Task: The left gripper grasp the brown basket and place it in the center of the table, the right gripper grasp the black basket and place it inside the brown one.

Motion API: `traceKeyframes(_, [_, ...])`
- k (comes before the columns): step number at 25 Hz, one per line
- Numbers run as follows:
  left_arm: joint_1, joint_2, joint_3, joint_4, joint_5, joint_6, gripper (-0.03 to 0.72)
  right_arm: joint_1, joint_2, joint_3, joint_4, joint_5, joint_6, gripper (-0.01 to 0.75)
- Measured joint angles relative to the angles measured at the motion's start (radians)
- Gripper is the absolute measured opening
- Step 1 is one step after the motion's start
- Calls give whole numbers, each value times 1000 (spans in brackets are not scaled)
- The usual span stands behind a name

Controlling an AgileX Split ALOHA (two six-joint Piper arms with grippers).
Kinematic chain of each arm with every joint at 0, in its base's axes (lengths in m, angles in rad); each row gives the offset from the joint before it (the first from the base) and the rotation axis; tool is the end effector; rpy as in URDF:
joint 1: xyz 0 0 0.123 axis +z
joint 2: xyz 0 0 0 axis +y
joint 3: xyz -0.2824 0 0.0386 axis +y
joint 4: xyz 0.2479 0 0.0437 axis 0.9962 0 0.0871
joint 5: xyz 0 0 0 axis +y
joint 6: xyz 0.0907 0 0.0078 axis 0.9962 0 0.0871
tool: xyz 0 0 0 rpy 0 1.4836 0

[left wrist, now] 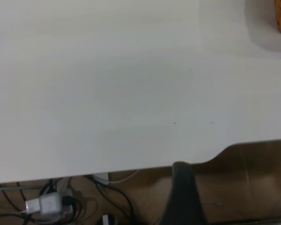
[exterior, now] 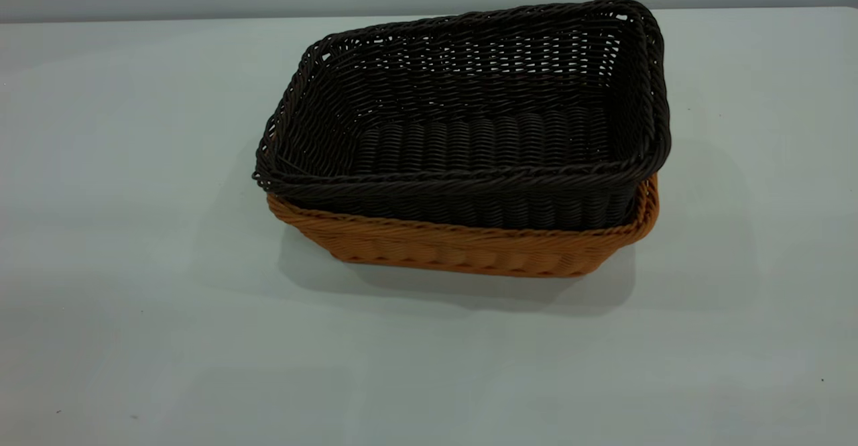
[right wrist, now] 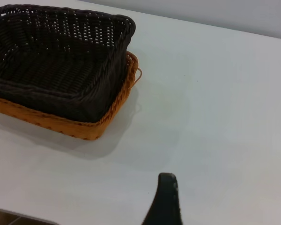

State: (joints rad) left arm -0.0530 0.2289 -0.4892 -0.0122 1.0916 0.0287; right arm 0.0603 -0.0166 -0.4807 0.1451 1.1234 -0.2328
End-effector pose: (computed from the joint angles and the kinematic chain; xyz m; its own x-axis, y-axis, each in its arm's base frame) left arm 0.0288 -0.0025 0.2690 -0.6748 0.0589 -0.7357 0.0765 0.9970 0.0096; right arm -0.0091 0.0113 0.2675 -0.4724 -0.1962 -0.8592 -0.2551 0.9636 -0.0798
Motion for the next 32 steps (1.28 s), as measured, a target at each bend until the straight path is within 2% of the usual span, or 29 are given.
traceKeyframes(13, [9, -241, 0, 39, 10, -29, 498, 0, 0, 0, 0, 0, 0, 572])
traceKeyframes(32, [9, -248, 0, 41, 15, -34, 498, 0, 0, 0, 0, 0, 0, 572])
